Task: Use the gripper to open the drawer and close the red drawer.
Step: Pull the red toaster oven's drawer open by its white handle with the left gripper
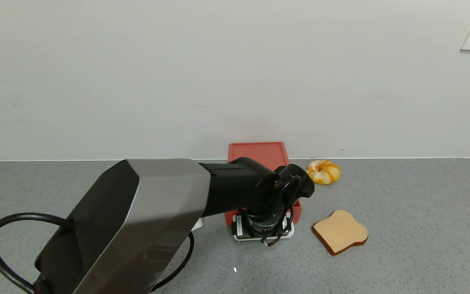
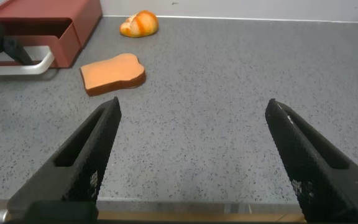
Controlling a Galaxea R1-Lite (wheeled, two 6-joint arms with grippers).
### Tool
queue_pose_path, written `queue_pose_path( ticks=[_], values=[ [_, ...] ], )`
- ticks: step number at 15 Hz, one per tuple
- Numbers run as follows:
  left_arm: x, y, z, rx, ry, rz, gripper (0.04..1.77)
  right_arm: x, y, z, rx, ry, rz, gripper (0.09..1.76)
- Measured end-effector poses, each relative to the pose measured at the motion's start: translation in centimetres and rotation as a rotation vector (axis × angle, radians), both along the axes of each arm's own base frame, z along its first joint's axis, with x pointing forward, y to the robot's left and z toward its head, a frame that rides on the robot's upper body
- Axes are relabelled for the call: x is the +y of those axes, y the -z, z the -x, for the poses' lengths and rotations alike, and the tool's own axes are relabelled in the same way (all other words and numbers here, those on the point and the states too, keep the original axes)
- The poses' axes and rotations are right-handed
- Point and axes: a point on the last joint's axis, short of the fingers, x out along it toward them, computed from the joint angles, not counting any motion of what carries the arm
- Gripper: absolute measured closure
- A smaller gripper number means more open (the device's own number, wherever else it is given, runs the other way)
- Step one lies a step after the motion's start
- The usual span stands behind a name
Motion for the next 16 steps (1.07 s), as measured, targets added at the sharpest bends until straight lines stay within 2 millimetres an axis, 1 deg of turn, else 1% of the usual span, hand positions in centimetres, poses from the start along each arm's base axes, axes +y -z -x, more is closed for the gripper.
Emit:
queue_pose_path(
  ticks=[10, 16],
  values=[
    [-0.8, -0.4, 2.4, 0.053, 0.01, -0.023, 0.09, 0.0, 0.0, 0.0, 0.0, 0.0, 0.0, 0.14],
    [-0.8, -0.2, 3.1, 0.099, 0.008, -0.009, 0.09, 0.0, 0.0, 0.0, 0.0, 0.0, 0.0, 0.14]
  ],
)
